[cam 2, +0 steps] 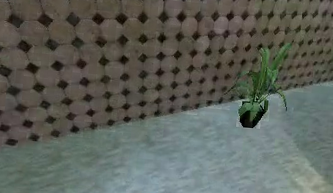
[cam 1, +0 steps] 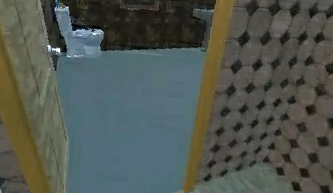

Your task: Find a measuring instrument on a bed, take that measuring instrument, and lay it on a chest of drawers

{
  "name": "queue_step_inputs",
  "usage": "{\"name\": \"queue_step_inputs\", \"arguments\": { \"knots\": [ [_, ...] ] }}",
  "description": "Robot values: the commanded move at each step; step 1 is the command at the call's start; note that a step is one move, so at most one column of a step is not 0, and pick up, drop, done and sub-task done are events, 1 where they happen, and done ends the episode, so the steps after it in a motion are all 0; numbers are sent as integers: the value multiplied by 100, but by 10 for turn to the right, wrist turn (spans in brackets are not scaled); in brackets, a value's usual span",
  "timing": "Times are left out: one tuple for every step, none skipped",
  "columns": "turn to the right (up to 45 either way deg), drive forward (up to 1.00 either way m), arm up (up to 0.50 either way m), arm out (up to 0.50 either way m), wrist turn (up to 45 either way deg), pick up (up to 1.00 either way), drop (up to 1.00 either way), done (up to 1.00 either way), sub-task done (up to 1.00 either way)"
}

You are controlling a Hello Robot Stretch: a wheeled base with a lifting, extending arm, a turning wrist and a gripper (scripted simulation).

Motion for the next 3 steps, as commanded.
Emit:
{"name": "queue_step_inputs", "arguments": {
  "knots": [
    [0, 75, 0, 0, 0, 0, 0, 0, 0],
    [-210, 0, 0, 0, 0, 0, 0, 0, 0],
    [0, 30, 0, 0, 0, 0, 0, 0, 0]
  ]
}}
